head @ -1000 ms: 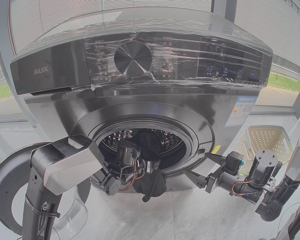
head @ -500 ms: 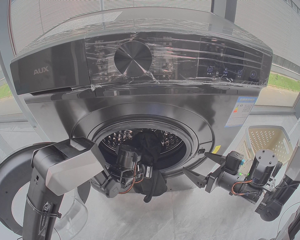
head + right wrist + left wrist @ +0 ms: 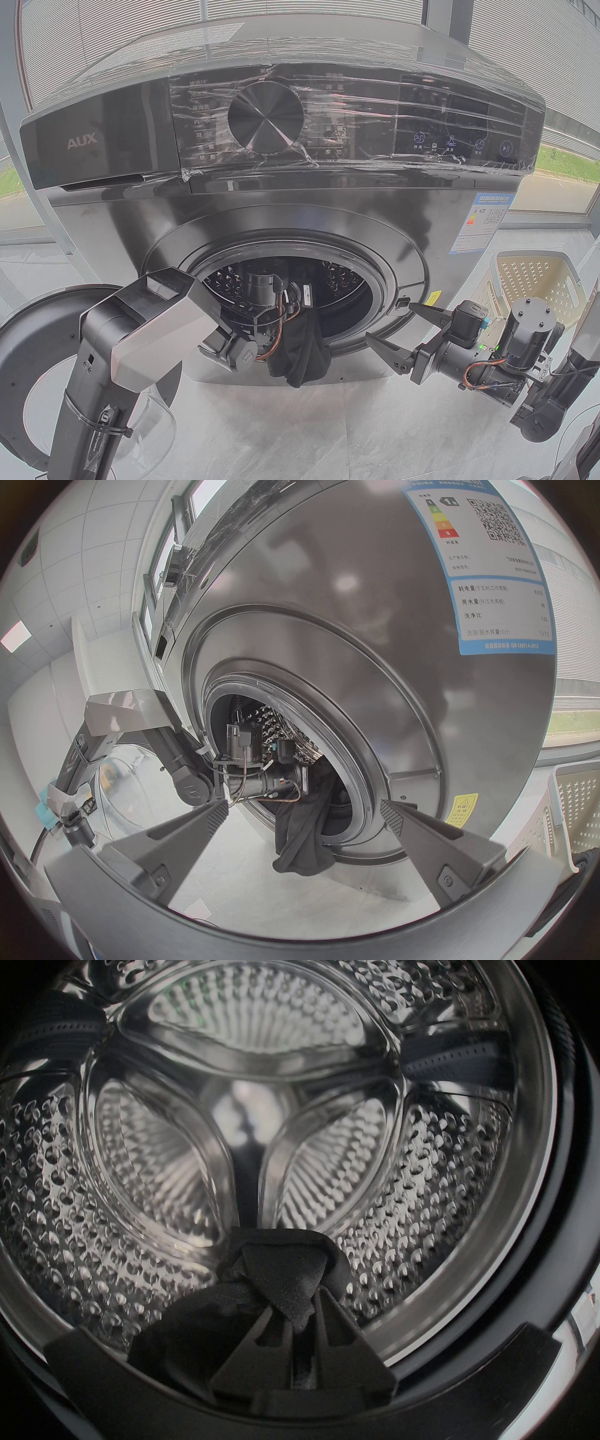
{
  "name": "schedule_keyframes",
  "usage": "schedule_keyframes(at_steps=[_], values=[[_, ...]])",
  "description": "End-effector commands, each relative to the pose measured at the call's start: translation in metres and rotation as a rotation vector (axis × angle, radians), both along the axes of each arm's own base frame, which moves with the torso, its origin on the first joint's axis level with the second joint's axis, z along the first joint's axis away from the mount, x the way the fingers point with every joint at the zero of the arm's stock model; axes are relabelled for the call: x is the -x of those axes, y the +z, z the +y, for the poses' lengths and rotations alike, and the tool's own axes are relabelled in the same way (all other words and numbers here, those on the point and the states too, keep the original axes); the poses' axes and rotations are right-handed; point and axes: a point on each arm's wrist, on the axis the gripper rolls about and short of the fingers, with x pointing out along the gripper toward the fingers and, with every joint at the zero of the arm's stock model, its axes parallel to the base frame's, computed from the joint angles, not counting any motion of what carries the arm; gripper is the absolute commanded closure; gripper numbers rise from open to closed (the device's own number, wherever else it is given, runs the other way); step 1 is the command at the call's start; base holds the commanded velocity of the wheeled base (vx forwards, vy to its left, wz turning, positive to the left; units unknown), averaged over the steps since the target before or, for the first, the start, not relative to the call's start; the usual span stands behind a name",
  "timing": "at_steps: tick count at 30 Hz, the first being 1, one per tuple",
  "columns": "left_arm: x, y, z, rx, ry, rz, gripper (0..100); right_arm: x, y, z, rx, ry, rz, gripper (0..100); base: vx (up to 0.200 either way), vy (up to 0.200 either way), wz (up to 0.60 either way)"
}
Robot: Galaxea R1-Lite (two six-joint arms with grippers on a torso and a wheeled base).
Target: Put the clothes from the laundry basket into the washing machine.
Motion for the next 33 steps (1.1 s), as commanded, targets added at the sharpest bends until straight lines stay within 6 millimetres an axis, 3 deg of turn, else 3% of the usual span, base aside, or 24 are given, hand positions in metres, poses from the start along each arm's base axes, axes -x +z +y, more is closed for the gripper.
schedule_keyframes(at_steps=[1, 11, 20, 21, 27, 33], values=[[-0.014, -0.001, 0.001, 0.034, 0.036, -0.052, 100, 0.0, 0.0, 0.0, 0.0, 0.0, 0.0, 0, 0.0, 0.0, 0.0], [-0.011, -0.004, 0.009, 0.023, 0.047, -0.033, 100, 0.0, -0.001, 0.0, 0.002, 0.0, 0.002, 0, 0.0, 0.0, 0.0], [-0.001, 0.006, 0.011, 0.016, 0.041, -0.023, 100, 0.0, -0.001, 0.0, 0.0, 0.0, 0.003, 0, 0.0, 0.0, 0.0], [0.0, 0.007, 0.011, 0.016, 0.041, -0.023, 0, 0.0, -0.001, 0.0, 0.0, 0.0, 0.003, 0, 0.0, 0.0, 0.0], [0.007, 0.008, 0.012, 0.007, 0.03, -0.005, 0, -0.001, -0.001, 0.0, 0.002, -0.001, 0.002, 0, 0.0, 0.0, 0.0], [0.045, 0.003, 0.024, -0.074, -0.109, 0.176, 0, 0.0, -0.001, 0.0, 0.002, 0.0, 0.004, 0, 0.0, 0.0, 0.0]])
